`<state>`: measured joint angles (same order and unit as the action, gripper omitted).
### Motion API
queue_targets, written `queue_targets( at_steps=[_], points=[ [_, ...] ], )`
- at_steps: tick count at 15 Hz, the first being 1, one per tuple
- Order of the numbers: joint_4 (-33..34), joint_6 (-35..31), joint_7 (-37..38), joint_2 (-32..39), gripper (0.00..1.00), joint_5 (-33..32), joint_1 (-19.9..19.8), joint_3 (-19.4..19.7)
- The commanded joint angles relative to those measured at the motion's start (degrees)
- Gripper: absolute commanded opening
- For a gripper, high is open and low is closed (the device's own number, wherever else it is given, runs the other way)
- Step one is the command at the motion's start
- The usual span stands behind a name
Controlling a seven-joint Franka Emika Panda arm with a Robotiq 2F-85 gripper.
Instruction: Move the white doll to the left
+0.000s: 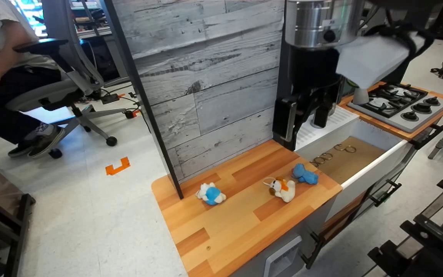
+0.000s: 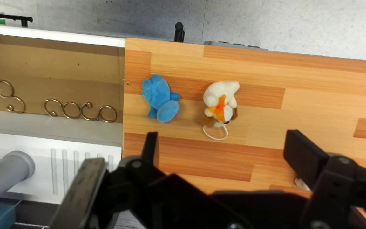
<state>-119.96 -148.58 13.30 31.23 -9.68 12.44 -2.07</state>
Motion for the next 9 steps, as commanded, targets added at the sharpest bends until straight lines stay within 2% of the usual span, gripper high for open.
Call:
queue_targets(
  at_steps=[1,9],
  points=[
    [6.21,-0.05,0.38,6.5,1.0,0.13,1.61,1.11],
    [16.67,3.03,0.51,18.44,1.0,0.93,3.48,1.53]
  ],
)
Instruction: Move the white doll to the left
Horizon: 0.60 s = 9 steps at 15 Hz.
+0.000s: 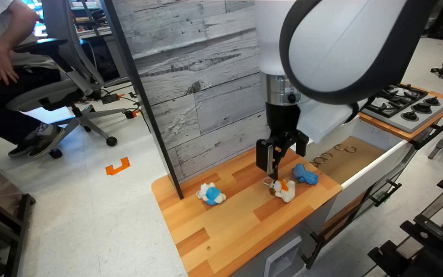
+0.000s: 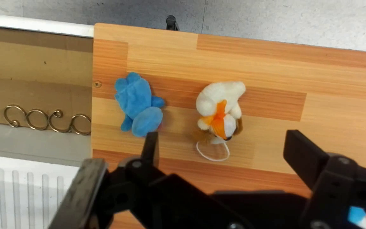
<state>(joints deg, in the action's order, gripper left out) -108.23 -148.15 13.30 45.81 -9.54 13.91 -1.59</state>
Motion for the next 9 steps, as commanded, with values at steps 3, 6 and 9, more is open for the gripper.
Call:
queue_targets(
  at_steps=[3,6,9],
  points=[
    [8.46,4.7,0.11,7.19,1.0,1.1,2.53,0.84],
    [12.25,8.33,0.29,10.1,1.0,1.46,2.7,0.85],
    [15.51,11.5,0.63,12.73,1.0,1.23,2.84,1.21]
  ],
)
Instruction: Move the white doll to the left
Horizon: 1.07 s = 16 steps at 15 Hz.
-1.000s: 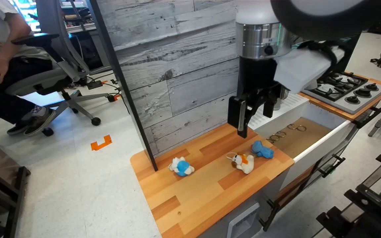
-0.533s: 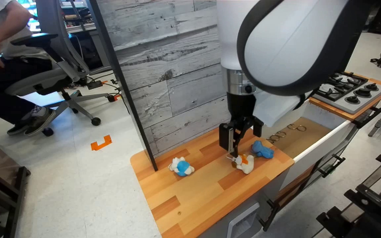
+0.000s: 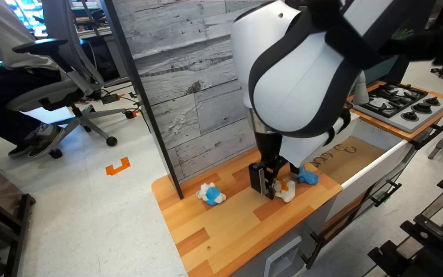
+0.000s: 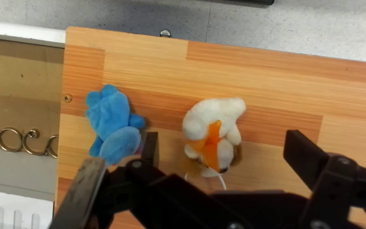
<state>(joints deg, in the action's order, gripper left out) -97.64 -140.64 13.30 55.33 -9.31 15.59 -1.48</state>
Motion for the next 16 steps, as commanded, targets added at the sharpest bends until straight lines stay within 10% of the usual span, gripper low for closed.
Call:
queue_targets(
  at_steps=[1,5,6,16],
  points=[
    [5.89,5.05,0.67,4.09,1.0,0.93,1.23,1.19],
    [9.17,7.89,0.79,7.19,1.0,0.51,1.62,1.31],
    [9.87,7.75,0.7,7.93,0.75,0.37,1.72,1.33],
    [9.19,6.94,-0.48,6.77,0.05,-0.16,2.26,1.47]
  ],
)
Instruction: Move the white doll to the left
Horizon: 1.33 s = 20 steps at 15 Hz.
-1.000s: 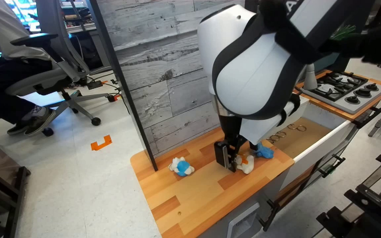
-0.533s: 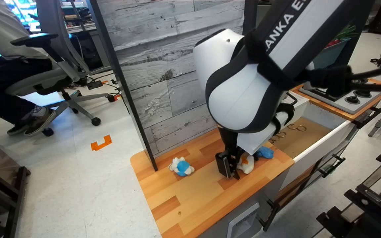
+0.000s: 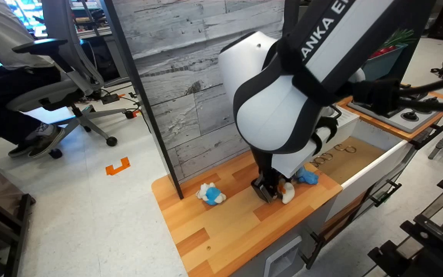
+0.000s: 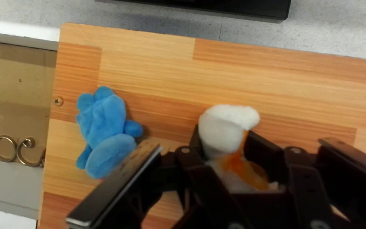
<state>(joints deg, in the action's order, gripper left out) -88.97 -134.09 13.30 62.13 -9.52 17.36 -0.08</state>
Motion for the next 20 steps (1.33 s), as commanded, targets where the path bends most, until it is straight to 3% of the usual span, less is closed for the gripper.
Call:
queue_targets(
  at_steps=[1,11,20],
  points=[
    [0.33,0.14,-0.67,-0.32,0.01,-0.06,0.5,0.04],
    [-3.02,-3.35,-2.17,-4.72,0.02,-0.64,2.99,-2.08],
    [-2.51,-3.04,-2.56,-3.37,0.02,-1.44,6.29,-2.41]
  ],
)
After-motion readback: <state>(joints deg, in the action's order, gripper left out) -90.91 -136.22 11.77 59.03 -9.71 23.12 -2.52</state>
